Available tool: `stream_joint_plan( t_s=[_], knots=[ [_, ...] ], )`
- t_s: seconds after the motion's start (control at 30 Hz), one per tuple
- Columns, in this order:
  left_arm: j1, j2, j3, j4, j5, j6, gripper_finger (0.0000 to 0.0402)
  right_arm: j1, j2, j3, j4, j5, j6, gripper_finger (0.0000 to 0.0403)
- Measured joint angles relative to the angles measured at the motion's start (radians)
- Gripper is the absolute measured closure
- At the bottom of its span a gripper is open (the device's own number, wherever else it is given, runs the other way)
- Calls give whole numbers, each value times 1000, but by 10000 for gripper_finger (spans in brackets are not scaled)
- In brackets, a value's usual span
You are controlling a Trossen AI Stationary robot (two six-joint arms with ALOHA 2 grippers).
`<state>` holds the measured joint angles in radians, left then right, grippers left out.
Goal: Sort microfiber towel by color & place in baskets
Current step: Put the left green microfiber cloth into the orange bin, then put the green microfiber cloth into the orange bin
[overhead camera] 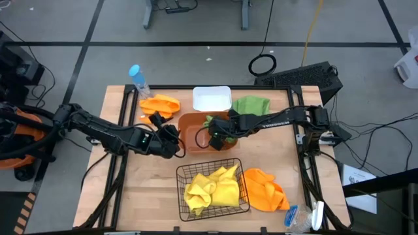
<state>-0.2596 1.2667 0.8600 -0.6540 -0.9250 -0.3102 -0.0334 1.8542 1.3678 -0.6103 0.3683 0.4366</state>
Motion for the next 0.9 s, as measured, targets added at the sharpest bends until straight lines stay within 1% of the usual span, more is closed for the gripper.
stream_joint_plan(
  t_s=[0.1,0.3,0.47,0.6,0.67,0.9],
  knots=[
    [-5,0,0,0,9,-1,87,1,0,0,31,0,-4,260],
    [-30,0,0,-10,11,-25,87,1,-3,0,11,-1,-15,173],
    [-54,0,0,-16,11,-25,87,8,-55,0,-32,-8,-31,125],
    [-65,0,0,-33,11,-25,87,28,-135,0,-47,1,-78,111],
    [-66,0,0,-40,11,-25,87,39,-182,1,-64,28,-104,111],
    [-70,0,0,-38,10,-26,87,71,-297,2,-269,267,-86,121]
  ],
)
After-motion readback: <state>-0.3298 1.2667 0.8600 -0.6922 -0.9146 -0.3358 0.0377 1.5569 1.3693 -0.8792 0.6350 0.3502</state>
